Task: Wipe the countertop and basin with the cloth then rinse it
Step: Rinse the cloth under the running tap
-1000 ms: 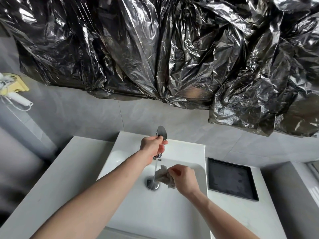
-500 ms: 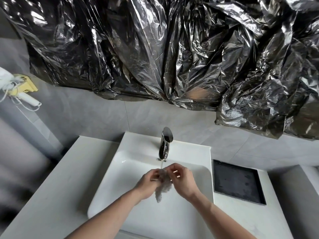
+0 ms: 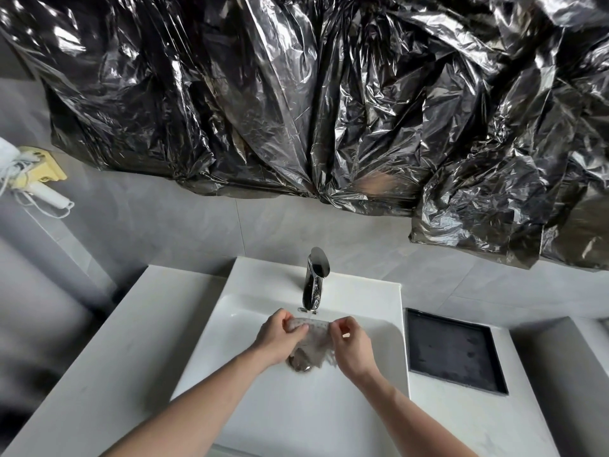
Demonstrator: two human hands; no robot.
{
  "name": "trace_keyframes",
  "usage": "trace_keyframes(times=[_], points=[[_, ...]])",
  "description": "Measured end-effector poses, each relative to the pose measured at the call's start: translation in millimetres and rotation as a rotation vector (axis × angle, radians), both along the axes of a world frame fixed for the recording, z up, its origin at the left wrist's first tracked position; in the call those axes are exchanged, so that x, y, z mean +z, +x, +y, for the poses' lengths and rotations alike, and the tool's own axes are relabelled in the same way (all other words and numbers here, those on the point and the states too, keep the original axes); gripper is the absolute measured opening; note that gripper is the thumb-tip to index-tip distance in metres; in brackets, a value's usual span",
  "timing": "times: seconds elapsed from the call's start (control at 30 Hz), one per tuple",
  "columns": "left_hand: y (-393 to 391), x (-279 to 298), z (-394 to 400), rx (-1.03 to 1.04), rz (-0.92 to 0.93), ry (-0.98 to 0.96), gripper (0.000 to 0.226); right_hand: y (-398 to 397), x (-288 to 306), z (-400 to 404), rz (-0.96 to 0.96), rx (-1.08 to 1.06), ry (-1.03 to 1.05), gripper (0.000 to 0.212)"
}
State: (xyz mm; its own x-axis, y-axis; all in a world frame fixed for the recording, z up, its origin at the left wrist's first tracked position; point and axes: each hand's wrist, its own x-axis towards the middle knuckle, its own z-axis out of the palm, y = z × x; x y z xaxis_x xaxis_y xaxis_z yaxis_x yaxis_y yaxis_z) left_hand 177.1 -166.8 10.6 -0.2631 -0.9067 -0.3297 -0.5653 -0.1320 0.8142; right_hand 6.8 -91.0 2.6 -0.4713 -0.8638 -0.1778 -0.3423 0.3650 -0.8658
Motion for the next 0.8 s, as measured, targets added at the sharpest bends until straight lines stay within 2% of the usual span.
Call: trace_keyframes(times=[0.13, 0.2, 0.23, 0.33, 0.37, 0.4, 0.47, 0.53, 0.67, 0.73, 0.8], points=[[-1.9, 6.1, -16.0, -0.004, 0.103, 0.074, 0.023, 2.0, -6.1, -11.0, -0.02, -0.035, -0.01, 0.013], [-2.7, 9.7, -20.3, -0.042, 0.179, 0.113, 0.013, -0.4, -10.0, -14.5, -0.037, -0.006, 0.009, 0.006], [-3.2, 11.7, -20.9, -0.06, 0.204, 0.116, 0.01, -1.5, -12.5, -15.1, -0.059, 0.045, 0.04, 0.01], [-6.0, 8.6, -23.2, -0.06, 0.265, 0.123, 0.016, -2.9, -22.4, -13.3, -0.141, 0.233, 0.147, 0.044], [-7.5, 9.5, -23.2, -0.055, 0.281, 0.14, 0.017, -3.0, -22.7, -12.1, -0.13, 0.28, 0.175, 0.046], [-8.9, 9.6, -23.4, -0.045, 0.297, 0.159, 0.015, -2.8, -22.9, -10.5, -0.107, 0.332, 0.18, 0.038], [-11.3, 9.8, -24.7, -0.021, 0.307, 0.182, 0.015, -2.3, -22.1, -9.9, -0.004, 0.398, 0.185, 0.005], [-11.8, 14.0, -26.5, -0.008, 0.311, 0.185, 0.015, -2.6, -23.0, -14.3, 0.057, 0.388, 0.171, 0.025], [-2.6, 16.3, -33.2, 0.051, 0.378, 0.175, 0.016, -4.5, -22.6, -25.3, -0.084, 0.208, 0.136, 0.024], [6.7, 8.3, -38.4, 0.097, 0.28, 0.087, 0.012, -3.2, -16.2, -30.2, -0.12, 0.154, 0.1, 0.024], [17.0, -5.1, -42.9, 0.104, 0.051, 0.017, 0.02, 0.3, -11.3, -34.0, -0.109, 0.159, 0.077, 0.025]])
